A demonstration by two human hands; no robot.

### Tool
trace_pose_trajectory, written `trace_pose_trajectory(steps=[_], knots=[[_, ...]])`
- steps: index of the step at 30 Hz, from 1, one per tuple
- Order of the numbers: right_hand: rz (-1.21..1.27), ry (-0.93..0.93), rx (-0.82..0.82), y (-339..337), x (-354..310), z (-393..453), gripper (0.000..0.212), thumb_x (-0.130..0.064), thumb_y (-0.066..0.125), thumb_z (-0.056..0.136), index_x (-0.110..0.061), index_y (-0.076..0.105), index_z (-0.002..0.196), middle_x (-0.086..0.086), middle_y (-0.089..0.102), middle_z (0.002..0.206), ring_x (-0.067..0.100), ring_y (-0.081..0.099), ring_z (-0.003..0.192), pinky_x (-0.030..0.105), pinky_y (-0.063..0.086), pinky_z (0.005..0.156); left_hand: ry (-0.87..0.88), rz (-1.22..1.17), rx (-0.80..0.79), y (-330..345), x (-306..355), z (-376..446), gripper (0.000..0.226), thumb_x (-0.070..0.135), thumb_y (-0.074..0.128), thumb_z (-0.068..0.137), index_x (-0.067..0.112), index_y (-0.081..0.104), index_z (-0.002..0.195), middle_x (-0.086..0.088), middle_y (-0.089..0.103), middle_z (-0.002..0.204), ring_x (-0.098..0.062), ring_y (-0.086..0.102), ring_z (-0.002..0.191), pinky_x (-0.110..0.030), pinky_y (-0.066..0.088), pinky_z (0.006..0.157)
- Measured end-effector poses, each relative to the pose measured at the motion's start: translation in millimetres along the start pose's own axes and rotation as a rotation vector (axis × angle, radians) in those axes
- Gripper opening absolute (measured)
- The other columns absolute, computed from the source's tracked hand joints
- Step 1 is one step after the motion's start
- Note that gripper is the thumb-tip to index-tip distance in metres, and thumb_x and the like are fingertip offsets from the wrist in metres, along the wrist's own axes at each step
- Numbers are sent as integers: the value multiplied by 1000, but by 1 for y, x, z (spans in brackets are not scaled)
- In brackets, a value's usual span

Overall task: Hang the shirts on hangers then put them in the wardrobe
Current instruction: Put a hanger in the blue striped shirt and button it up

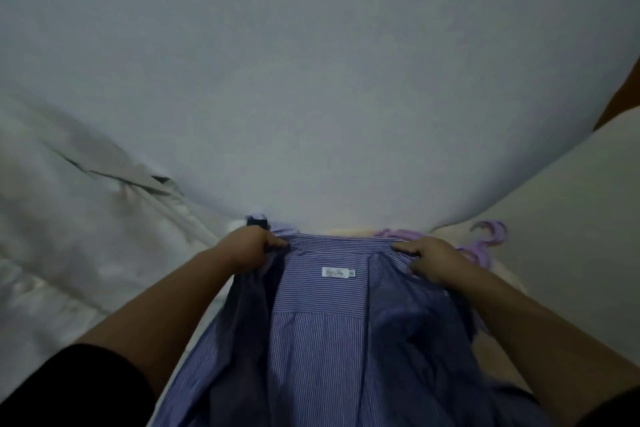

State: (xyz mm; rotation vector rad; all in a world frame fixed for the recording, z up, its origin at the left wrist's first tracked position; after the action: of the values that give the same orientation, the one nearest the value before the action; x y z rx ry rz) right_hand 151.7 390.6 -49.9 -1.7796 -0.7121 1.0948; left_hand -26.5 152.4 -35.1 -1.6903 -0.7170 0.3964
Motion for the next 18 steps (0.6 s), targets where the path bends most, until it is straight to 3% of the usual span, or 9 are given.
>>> trace_pose_trajectory(steps=[3,10,15,18], knots=[[32,50,-66,28,20,34,60,1,61,80,-24,51,135,2,49,141,21,55,117,27,42,95,-29,-72,-38,34,-14,34,56,1,55,88,34,54,133,-5,56,137,-26,55,118,-27,42,91],[-132,4,-172,80,36,79,55,-19,58,89,-31,43,140,6,56,131,17,52,111,21,32,80,-51,-241,-49,85,-33,75,47,6,62,88,22,58,132,-4,58,136,-20,54,122,-20,37,95],[-115,-50,-139,101,39,89,48,-17,50,95,-27,40,140,5,53,130,20,45,121,18,25,87,-142,-451,-36,111,-46,85,46,13,72,82,23,63,125,-4,62,130,-18,56,118,-23,39,97],[-53,-61,-76,100,44,84,49,-20,56,92,-27,44,139,6,49,134,21,40,127,18,23,93,-173,-533,35,113,-46,84,43,29,77,78,27,67,120,1,65,124,-13,59,111,-24,41,99]])
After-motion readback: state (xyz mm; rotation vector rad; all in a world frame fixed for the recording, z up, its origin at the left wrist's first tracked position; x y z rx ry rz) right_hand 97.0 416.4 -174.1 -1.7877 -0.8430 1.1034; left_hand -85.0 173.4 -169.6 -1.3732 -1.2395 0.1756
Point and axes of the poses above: each hand's wrist, its own z-axis towards the middle knuckle, its own y-axis out of the palm, x = y × z, the point moved 9 cm from there along z, towards the middle knuckle
